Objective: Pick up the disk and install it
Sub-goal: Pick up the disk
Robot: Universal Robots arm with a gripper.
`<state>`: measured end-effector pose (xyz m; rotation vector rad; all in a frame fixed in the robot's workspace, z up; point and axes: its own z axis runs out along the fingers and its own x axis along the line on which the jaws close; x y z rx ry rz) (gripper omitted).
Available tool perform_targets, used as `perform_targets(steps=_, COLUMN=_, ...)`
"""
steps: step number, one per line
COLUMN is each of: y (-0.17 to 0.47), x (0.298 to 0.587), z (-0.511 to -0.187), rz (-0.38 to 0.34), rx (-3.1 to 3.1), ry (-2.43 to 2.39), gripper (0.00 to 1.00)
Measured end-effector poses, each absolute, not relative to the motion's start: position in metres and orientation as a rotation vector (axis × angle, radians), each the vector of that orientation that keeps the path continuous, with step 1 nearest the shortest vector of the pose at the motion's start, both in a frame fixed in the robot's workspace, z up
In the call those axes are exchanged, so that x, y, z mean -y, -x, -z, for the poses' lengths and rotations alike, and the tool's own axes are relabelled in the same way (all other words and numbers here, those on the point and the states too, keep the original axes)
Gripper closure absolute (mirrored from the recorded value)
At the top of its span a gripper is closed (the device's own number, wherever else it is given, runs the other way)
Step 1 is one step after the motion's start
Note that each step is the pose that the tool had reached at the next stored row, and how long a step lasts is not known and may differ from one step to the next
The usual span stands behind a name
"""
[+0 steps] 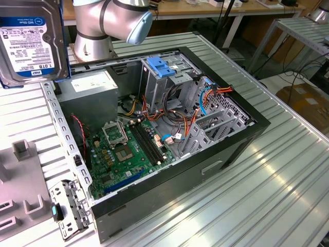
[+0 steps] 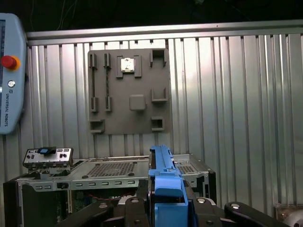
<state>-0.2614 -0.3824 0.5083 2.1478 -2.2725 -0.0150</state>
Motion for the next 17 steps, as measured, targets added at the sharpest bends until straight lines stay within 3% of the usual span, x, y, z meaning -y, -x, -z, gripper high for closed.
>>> perform_targets(steps=17, y=0.216, x=0.384, z=-0.508, rz=0.027, rx=2.278, ry=-2.131, gripper=0.63)
